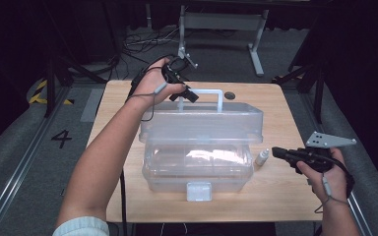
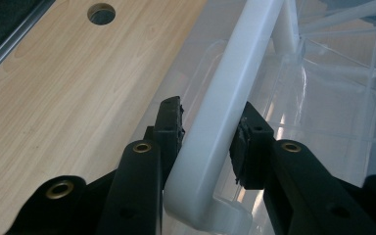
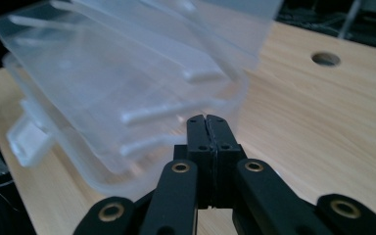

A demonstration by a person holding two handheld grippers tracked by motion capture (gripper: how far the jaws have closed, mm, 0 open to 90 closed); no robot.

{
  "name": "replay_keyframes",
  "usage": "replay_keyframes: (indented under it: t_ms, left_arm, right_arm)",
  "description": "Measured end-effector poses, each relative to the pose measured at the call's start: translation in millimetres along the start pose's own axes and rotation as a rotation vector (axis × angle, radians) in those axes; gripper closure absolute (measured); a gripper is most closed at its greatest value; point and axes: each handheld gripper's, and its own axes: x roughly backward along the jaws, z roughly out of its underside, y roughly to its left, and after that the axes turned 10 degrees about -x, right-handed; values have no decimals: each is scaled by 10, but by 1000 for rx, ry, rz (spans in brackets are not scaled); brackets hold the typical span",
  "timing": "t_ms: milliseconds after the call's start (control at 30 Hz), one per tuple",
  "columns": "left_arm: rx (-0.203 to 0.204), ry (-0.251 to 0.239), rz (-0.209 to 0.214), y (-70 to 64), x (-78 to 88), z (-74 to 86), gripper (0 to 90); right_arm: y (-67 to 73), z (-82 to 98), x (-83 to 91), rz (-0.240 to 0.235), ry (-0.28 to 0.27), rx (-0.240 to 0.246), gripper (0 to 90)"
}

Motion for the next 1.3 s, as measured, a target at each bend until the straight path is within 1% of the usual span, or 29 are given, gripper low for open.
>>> replay_keyframes:
  t_ms: [33, 100, 133, 167, 200, 300, 333, 433, 500, 733, 767, 833, 867, 900, 933, 967, 1000, 1033, 1067, 1100, 1133, 1200, 1233, 1267, 1300]
  left_arm:
    - [-2, 3, -1, 2, 1, -3, 687]
    - [1, 4, -1, -2, 0, -7, 686]
    - [2, 6, -1, -3, 1, -9, 687]
    - [1, 7, -1, -4, 1, -10, 687]
    - [-1, 9, 1, -3, 2, -9, 687]
    - [2, 9, 2, -14, 2, -9, 687]
    - [-1, 11, 2, -13, 3, -9, 687]
    - [-4, 13, 1, -18, 5, -9, 687]
    - [-4, 14, 1, -21, 6, -9, 687]
    - [-19, 12, -13, -61, 31, -16, 689]
    - [-22, 11, -26, -72, 30, -15, 688]
    - [-43, 11, -53, -108, 27, -16, 685]
    - [-51, -7, -67, -121, 33, -13, 677]
    - [-47, -35, -75, -134, 45, -7, 654]
    - [-47, -35, -75, -134, 45, -7, 628]
    - [-38, -47, -76, -143, 60, -3, 628]
    - [-39, -61, -91, -157, 104, 9, 583]
    - [-43, -65, -100, -169, 129, 13, 568]
    - [-47, -79, -100, -181, 168, 21, 557]
    - [-45, -107, -101, -205, 215, 31, 536]
    - [-45, -107, -101, -205, 215, 31, 526]
    - [-55, -124, -109, -245, 315, 45, 528]
    - [-56, -135, -117, -279, 369, 59, 542]
    - [-55, -142, -111, -311, 421, 76, 561]
    - [-55, -142, -111, -311, 421, 76, 591]
  right_arm:
    - [46, -31, -16, -25, -14, 15, 900]
    - [120, -76, -48, -63, -32, 31, 900]
    - [151, -95, -68, -80, -36, 38, 900]
    - [151, -95, -68, -80, -36, 38, 900]
    - [205, -123, -109, -105, -42, 48, 900]
    - [229, -133, -128, -112, -41, 53, 900]
    - [263, -149, -166, -118, -42, 66, 900]
    - [274, -164, -186, -116, -54, 67, 900]
    - [265, -176, -165, -110, -79, 63, 900]
    - [260, -184, -144, -92, -96, 58, 900]
    - [259, -186, -143, -91, -95, 59, 900]
    - [261, -187, -143, -92, -92, 60, 900]
    - [261, -188, -143, -90, -90, 61, 900]
    - [262, -190, -144, -87, -88, 63, 900]
    - [262, -192, -145, -87, -87, 63, 900]
    - [262, -192, -145, -87, -87, 63, 900]
    - [264, -194, -147, -85, -83, 65, 900]
    - [265, -197, -148, -84, -84, 67, 900]
    - [268, -199, -147, -80, -83, 70, 900]
    - [273, -203, -146, -75, -80, 73, 900]
    - [280, -207, -145, -70, -77, 79, 900]
    - [283, -211, -146, -70, -75, 80, 900]
    - [283, -216, -150, -70, -74, 80, 900]
    - [279, -224, -155, -71, -71, 81, 900]
    - [279, -224, -155, -71, -71, 81, 900]
